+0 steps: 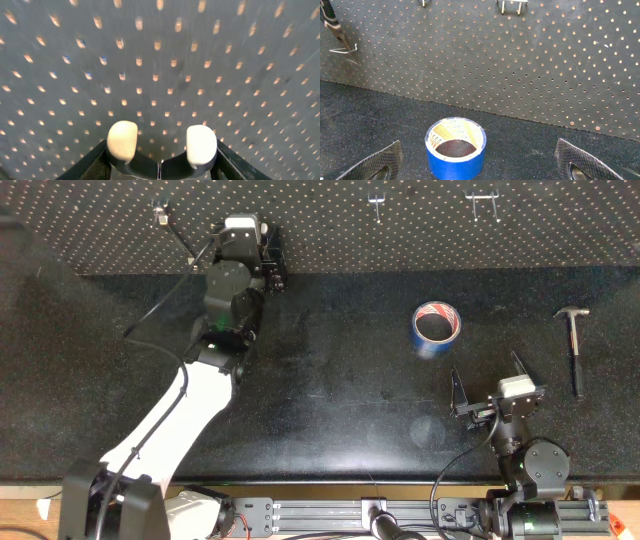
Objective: Place Tools Onto Pegboard
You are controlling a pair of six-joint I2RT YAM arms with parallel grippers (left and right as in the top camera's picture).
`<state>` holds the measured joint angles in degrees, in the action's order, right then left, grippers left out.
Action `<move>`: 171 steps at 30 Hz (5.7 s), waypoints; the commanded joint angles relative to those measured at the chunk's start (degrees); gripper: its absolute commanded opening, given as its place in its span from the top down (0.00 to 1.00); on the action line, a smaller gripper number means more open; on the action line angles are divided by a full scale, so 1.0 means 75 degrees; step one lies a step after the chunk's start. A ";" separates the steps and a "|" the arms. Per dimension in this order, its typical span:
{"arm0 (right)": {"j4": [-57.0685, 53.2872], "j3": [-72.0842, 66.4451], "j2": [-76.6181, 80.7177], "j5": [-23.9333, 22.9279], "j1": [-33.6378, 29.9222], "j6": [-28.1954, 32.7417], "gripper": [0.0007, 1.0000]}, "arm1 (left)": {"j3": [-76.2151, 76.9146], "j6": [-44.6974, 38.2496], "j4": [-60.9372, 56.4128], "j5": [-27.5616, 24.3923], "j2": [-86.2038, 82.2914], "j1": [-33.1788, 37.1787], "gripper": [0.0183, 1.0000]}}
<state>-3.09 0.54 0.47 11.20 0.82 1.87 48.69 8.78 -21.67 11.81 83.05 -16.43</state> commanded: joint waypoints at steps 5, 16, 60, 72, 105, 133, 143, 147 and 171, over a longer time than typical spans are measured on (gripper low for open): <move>-0.0017 -0.0041 -0.0055 -0.0012 0.0023 0.0079 0.01 | 0.0134 -0.0122 0.1212 0.0146 0.0475 0.0254 0.31; -0.0017 -0.0041 -0.0055 -0.0012 0.0023 0.0079 0.01 | 0.0131 -0.0694 0.0621 0.0195 -0.1352 0.0411 0.00; -0.0950 0.6204 1.1316 -0.1212 0.2197 -0.2192 0.01 | -0.6449 -0.0638 0.3494 -0.1865 -1.1004 0.2439 0.00; 0.0315 0.6207 1.0276 -0.1239 0.2707 -0.1690 0.93 | -0.6449 -0.0638 0.3494 -0.1865 -1.1004 0.2439 0.00; -0.4940 0.6210 0.9410 -0.2352 0.1209 -0.2480 0.01 | -0.6449 -0.0635 0.3494 -0.1865 -1.1004 0.2439 0.00; -0.3978 0.6210 1.2738 -0.0973 -0.5231 0.3596 0.92 | -0.6449 -0.0635 0.3494 -0.1865 -1.1004 0.2439 0.00; -0.0592 0.6210 0.8332 0.1058 -0.0734 -0.0361 0.93 | -0.6449 -0.0638 0.3494 -0.1865 -1.1004 0.2439 0.00; -0.0600 0.6210 0.9419 0.0793 -0.0440 -0.0370 0.93 | -0.6449 -0.0638 0.3494 -0.1865 -1.1004 0.2439 0.00; 0.2066 -0.0044 0.3177 -0.0187 0.0224 -0.1046 0.02 | -0.6449 -0.0638 0.3494 -0.1865 -1.1004 0.2439 0.00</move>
<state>19.20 0.36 31.88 9.82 0.30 -5.32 0.45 4.51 4.23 -1.98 0.89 1.74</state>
